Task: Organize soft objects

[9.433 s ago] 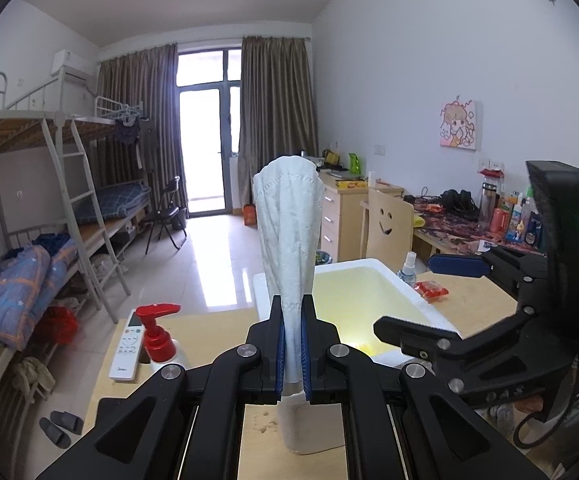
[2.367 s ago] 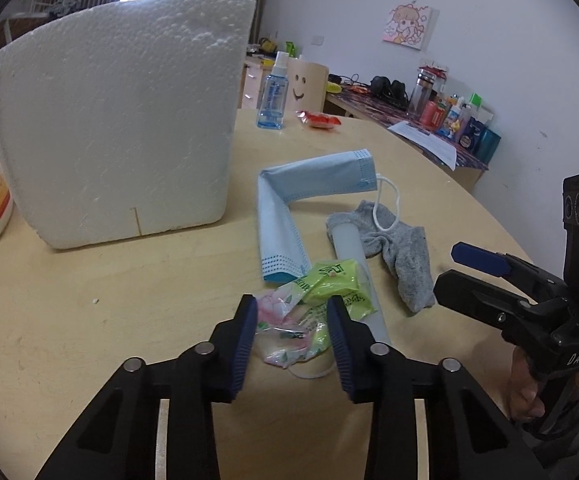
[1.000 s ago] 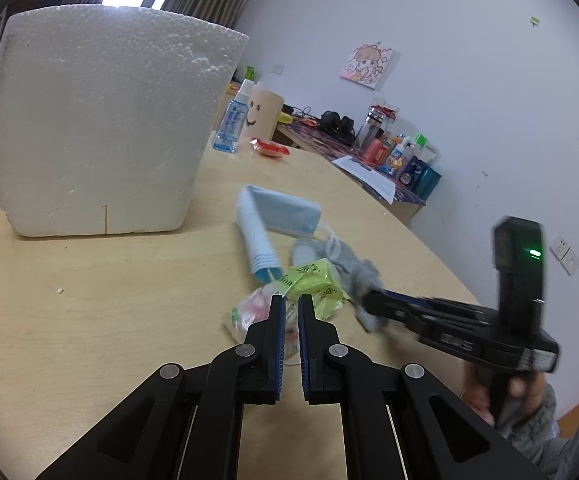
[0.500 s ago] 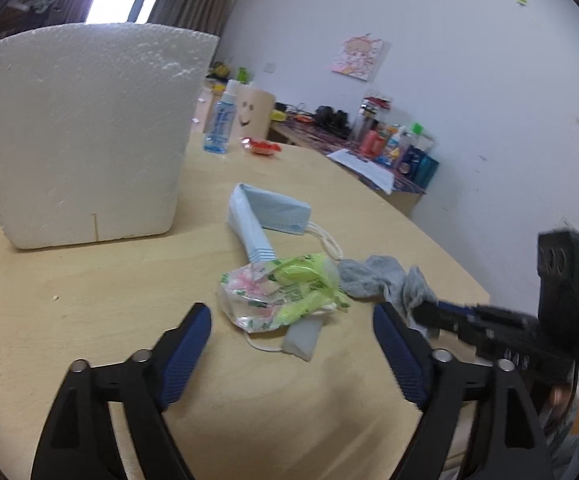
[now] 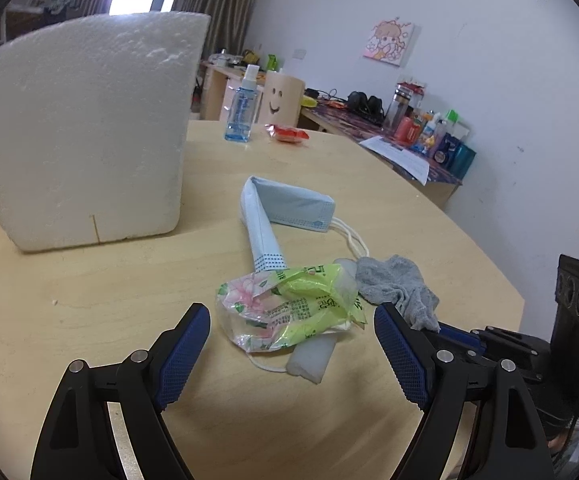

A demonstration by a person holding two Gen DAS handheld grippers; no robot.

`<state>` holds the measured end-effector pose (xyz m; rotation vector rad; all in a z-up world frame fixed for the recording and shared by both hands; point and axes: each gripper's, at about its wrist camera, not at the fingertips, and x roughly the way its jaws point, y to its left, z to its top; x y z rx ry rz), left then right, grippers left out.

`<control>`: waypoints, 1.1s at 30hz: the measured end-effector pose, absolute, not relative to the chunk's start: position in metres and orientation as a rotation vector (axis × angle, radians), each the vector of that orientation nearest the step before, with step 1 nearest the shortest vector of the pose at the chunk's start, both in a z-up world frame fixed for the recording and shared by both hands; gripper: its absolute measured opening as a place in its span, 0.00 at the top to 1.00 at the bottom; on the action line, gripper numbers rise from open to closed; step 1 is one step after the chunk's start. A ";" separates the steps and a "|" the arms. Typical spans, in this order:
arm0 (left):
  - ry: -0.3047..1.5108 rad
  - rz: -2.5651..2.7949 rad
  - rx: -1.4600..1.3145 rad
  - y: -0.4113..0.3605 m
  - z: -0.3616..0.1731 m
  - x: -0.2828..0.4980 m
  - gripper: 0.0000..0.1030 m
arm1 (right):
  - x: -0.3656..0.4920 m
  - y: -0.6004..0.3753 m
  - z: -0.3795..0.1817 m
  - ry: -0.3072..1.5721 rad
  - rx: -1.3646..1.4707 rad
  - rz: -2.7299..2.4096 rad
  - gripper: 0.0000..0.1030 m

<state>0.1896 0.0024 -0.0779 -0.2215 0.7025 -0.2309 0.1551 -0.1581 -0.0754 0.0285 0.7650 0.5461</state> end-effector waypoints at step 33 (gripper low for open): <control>0.751 -0.221 -0.198 -0.003 -0.070 0.202 0.36 | 0.153 -0.169 -0.077 0.737 0.038 0.591 0.82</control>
